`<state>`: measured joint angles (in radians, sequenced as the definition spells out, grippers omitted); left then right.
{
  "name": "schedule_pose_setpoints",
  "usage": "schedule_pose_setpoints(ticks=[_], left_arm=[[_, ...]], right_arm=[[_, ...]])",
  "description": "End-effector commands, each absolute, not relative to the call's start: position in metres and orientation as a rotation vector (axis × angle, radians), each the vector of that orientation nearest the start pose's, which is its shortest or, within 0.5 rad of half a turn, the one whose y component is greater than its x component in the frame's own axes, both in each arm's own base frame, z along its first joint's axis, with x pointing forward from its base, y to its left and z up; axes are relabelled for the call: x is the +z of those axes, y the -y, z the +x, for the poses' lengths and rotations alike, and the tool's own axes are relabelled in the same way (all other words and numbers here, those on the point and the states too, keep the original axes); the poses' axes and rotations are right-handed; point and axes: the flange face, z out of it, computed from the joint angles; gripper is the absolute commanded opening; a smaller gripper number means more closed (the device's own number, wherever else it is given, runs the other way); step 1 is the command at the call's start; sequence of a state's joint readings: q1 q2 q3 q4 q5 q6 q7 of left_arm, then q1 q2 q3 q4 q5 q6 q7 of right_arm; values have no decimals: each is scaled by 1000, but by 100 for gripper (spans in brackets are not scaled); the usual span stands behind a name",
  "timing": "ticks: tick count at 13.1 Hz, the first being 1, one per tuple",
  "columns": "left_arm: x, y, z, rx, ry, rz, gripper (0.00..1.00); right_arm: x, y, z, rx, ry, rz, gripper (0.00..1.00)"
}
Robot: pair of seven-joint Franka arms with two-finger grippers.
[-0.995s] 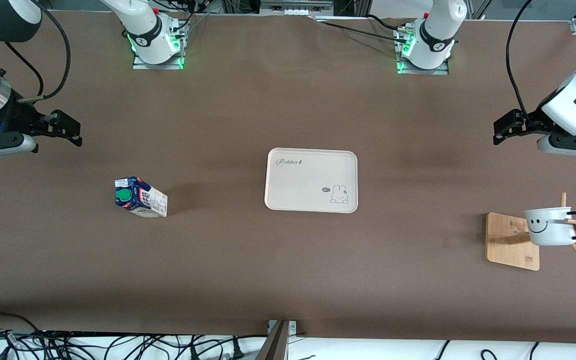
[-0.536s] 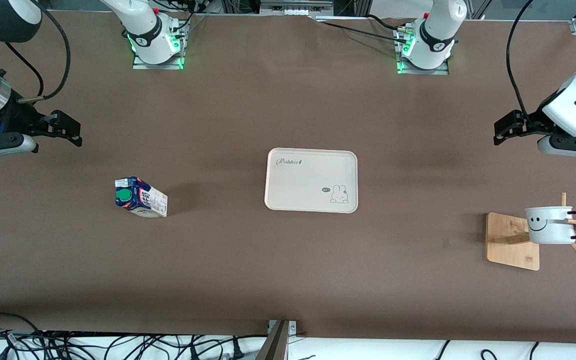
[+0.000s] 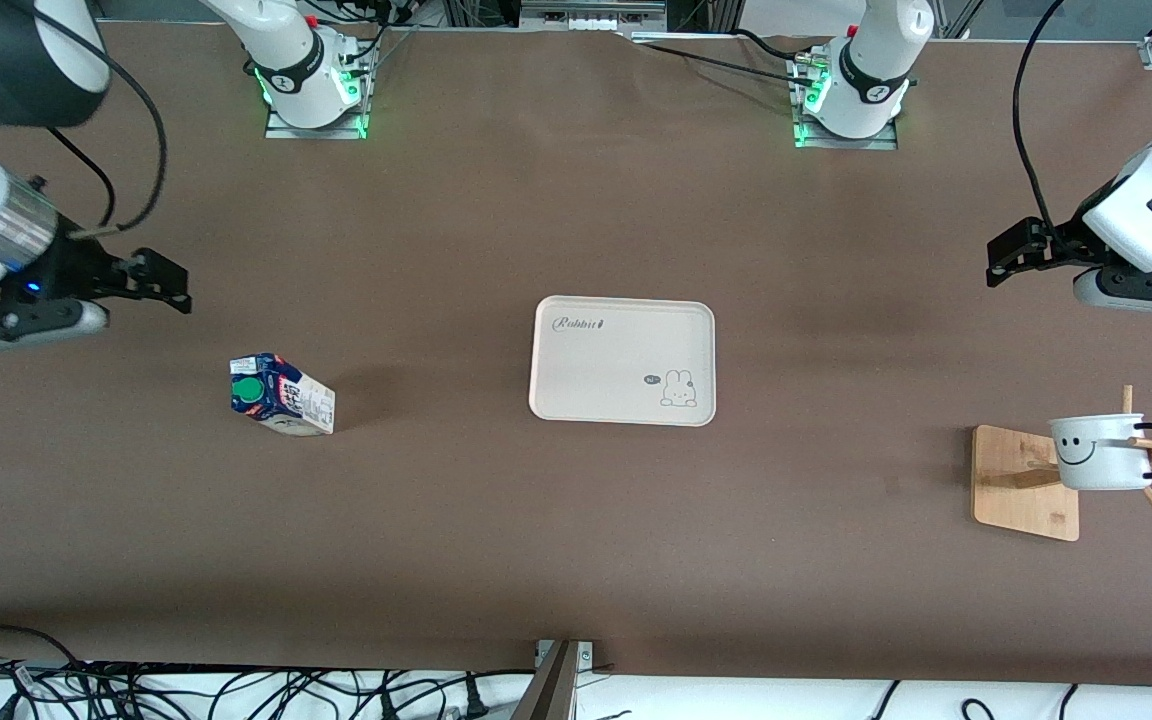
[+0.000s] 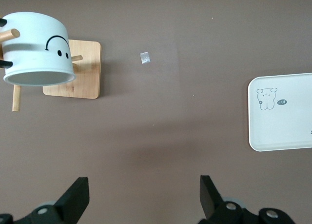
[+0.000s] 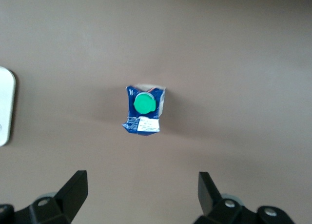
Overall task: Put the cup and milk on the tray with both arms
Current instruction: 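Lower the right gripper onto the blue milk carton and grasp it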
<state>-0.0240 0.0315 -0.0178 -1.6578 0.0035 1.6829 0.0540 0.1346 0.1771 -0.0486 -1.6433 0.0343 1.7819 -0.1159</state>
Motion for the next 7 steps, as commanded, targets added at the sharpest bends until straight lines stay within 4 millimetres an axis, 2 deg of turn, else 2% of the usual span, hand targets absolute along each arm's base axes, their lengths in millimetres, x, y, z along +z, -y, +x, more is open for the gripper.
schedule_pose_setpoints(ticks=[1,2,4,7], left_arm=[[582,25,573,19,-167,-3126,100],[583,28,573,17,-172,-3126,100],[583,29,573,17,-177,-3125,100],[583,30,573,17,-177,-3124,100]], right_arm=[[445,-70,632,179,369,-3087,100],[419,-72,639,205,371,-3079,100],[384,-80,650,198,374,-3076,100],[369,-82,655,182,373,-3080,100]])
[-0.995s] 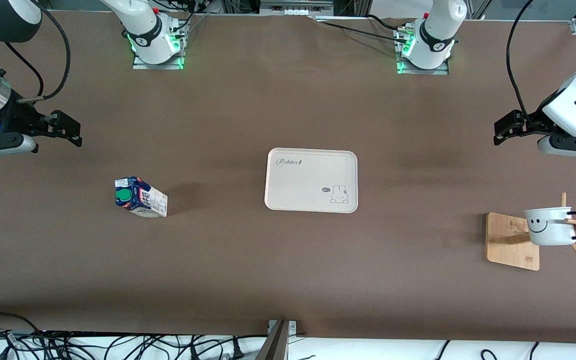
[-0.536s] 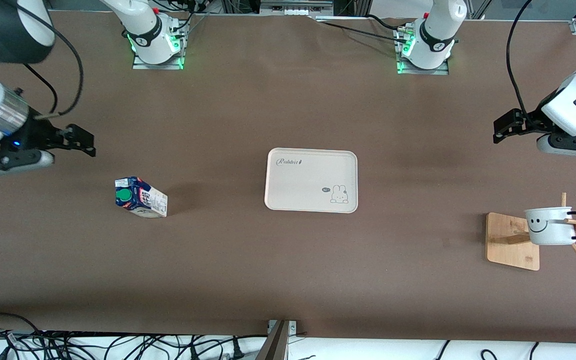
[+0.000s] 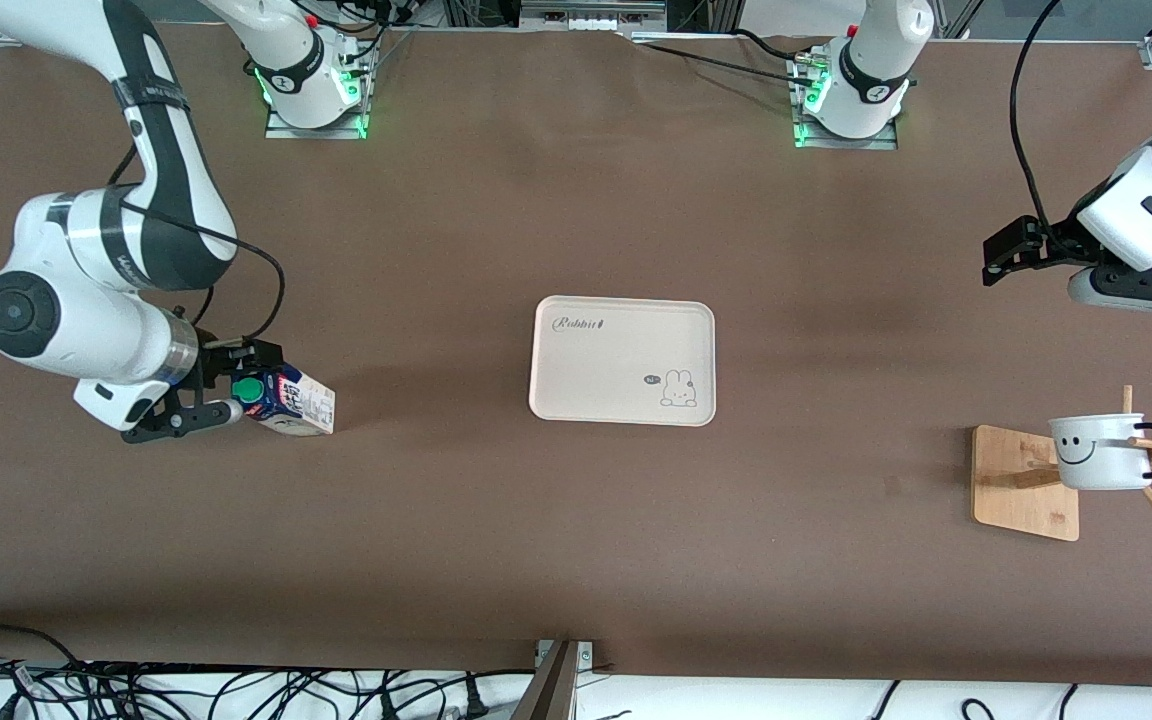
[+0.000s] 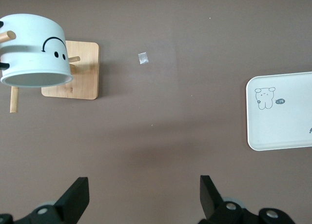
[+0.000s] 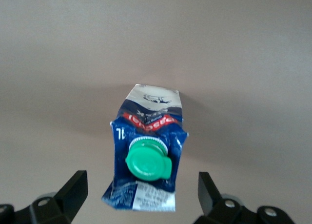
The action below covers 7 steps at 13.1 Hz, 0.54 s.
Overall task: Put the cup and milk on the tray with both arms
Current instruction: 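Lower the right gripper onto the blue milk carton and grasp it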
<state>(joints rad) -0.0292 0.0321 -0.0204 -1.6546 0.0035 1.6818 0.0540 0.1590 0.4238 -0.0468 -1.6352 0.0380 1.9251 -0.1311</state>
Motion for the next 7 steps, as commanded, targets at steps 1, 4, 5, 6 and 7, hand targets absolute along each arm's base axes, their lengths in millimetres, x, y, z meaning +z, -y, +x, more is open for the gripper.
schedule_pose_setpoints(ticks=[1,4,5,6,7], left_arm=[[583,30,573,17,-177,-3124,100],[583,30,573,17,-179,-3124,100],[583,30,573,17,-179,-3124,100],[583,30,573,17,-179,-3124,100],[583,30,573,17,-177,-3124,100]], right_arm=[[361,-82,656,198,361,-3081,100],[345,-83,658,208,356,-3081,97],[343,-83,658,215,360,-3082,86],[342,-82,658,217,359,-3082,70],[342,-82,659,215,359,-3082,57]])
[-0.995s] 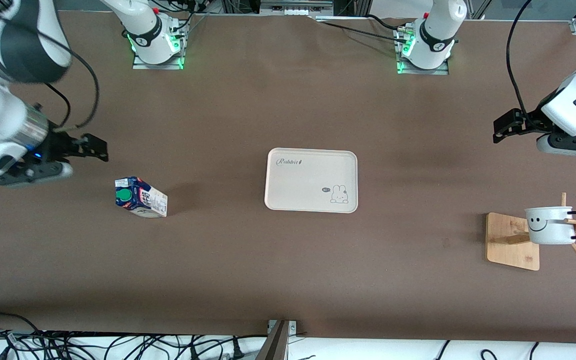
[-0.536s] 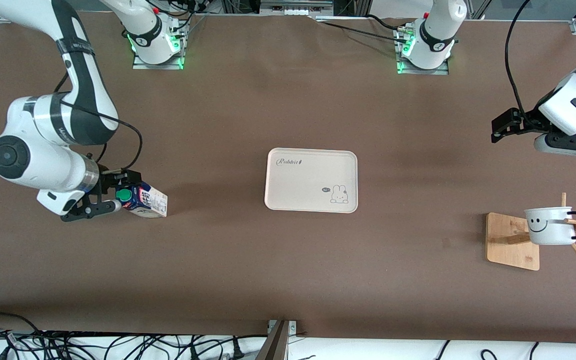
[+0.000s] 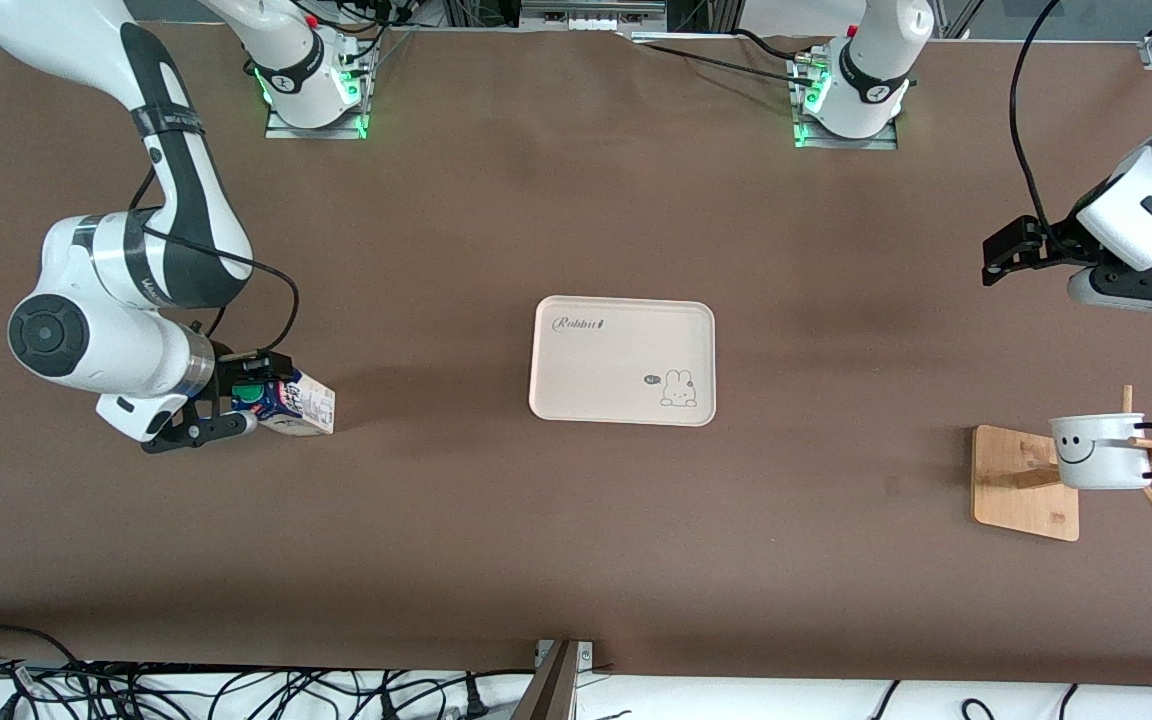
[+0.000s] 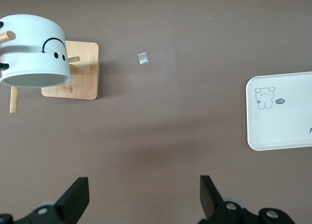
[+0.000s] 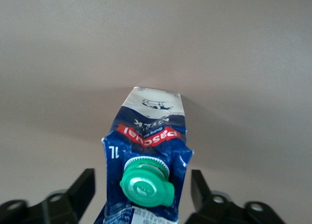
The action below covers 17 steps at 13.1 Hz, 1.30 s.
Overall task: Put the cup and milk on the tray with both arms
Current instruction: 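Lower the right gripper onto the blue milk carton and grasp it, then lift the milk carton with the right gripper and carry it onto the tray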
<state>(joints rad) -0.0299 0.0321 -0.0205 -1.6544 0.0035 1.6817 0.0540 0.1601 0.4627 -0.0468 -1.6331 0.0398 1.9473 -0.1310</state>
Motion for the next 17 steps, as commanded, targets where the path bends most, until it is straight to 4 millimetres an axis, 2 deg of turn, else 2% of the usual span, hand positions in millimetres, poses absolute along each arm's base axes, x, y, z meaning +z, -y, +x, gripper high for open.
schedule_pose_setpoints(ticks=[1,2,4,6,8,10,13,15,17], left_arm=[[583,30,573,17,-179,-3124,100],[583,30,573,17,-182,-3123,100],[583,30,573,17,-182,-3123,100],[583,30,573,17,-180,-3122,100],[583,30,573,17,-180,-3122,100],[583,30,573,17,-182,-3122,100],[583,31,573,17,-182,-3122,100],[582,29,573,19,-170,-3126,100],[582,29,573,19,-165,-3126,100]], right_arm=[[343,-81,659,213,361,-3083,44],[343,-82,659,213,361,-3083,34],[350,-87,660,204,355,-3083,32],[363,-114,658,187,358,-3079,32],[381,-169,649,178,299,-3023,32],[396,-236,636,157,193,-3010,32],[404,-365,604,108,70,-3004,32],[401,-428,579,88,40,-2995,33],[384,-474,561,16,-4,-2958,33]])
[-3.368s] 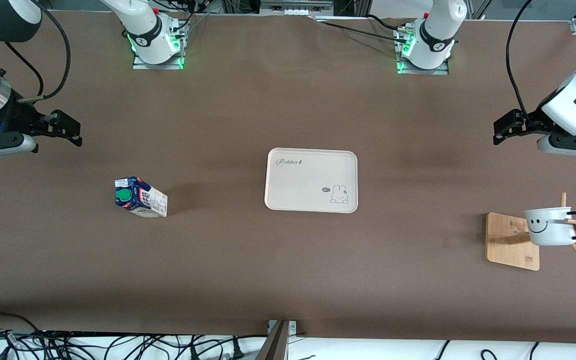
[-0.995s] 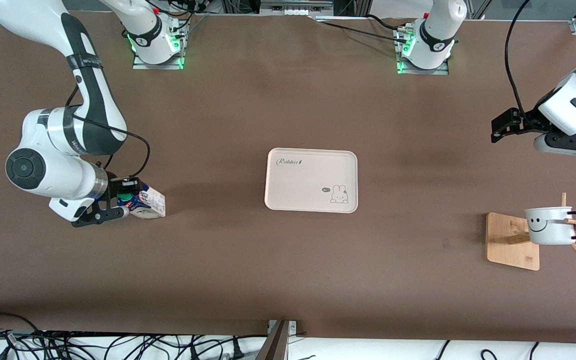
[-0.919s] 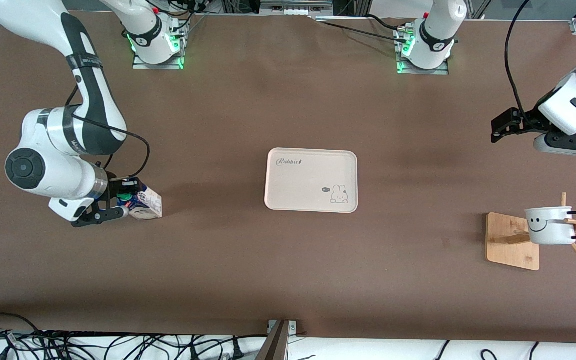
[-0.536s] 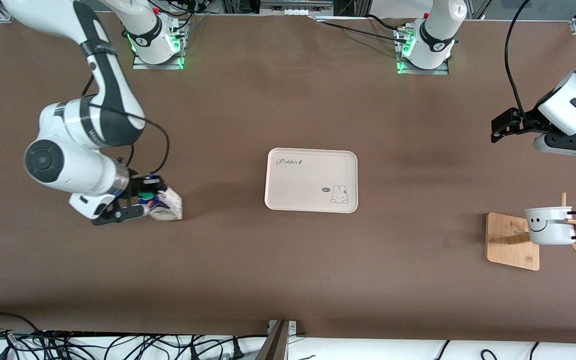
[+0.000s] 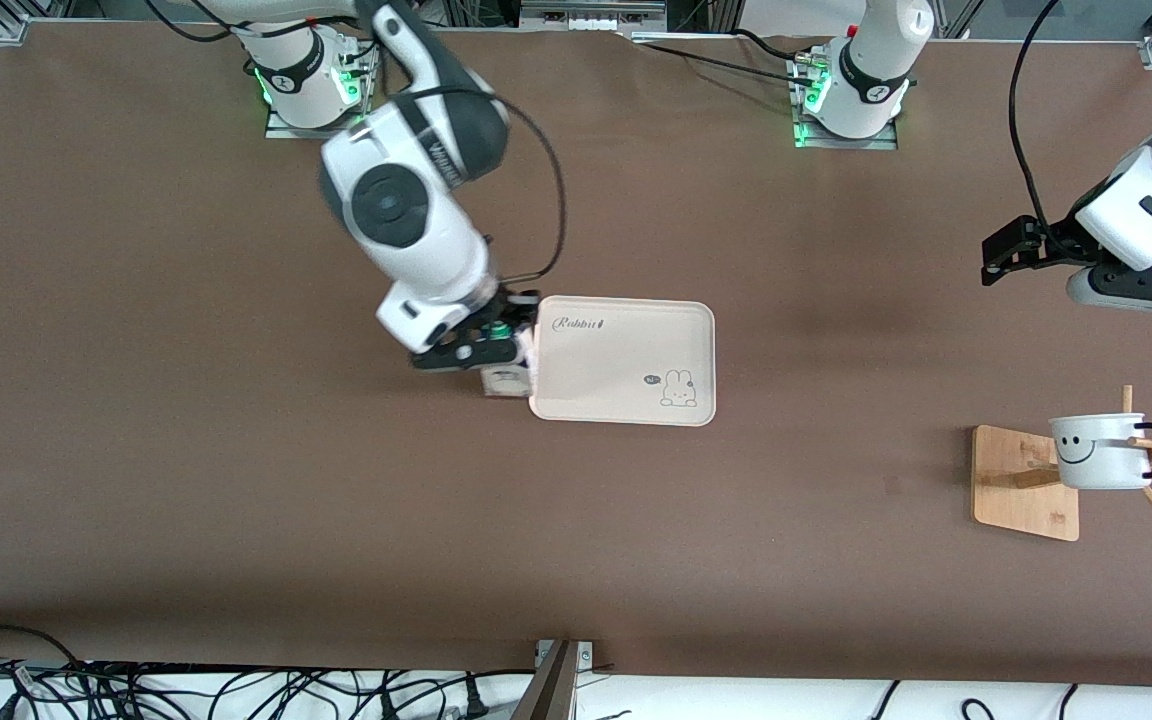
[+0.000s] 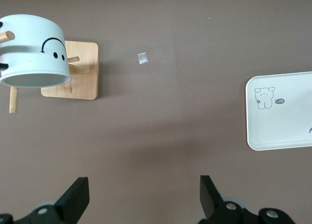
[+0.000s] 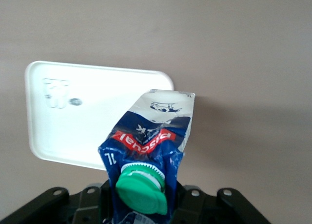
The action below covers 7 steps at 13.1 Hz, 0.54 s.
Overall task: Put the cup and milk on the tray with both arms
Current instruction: 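Lift the milk carton with the right gripper and carry it onto the tray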
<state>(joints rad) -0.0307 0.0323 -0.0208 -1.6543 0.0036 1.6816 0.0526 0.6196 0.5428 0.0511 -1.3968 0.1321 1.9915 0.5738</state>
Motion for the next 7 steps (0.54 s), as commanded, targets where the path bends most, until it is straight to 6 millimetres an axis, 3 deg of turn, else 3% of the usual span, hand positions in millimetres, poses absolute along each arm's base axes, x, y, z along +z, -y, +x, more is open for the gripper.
schedule_pose_setpoints(ticks=[1,5,6,7], left_arm=[[581,29,573,22,-165,-3126,100],[565,24,581,63,-148,-3133,100],[564,23,581,65,-145,-3133,100],[562,23,582,72,-133,-3133,100]], right_arm=[[373,-487,557,-11,-24,-2944,33],[352,-497,554,-15,-18,-2946,34],[351,-497,554,-13,-16,-2948,37],[346,-497,554,-9,-23,-2954,52]])
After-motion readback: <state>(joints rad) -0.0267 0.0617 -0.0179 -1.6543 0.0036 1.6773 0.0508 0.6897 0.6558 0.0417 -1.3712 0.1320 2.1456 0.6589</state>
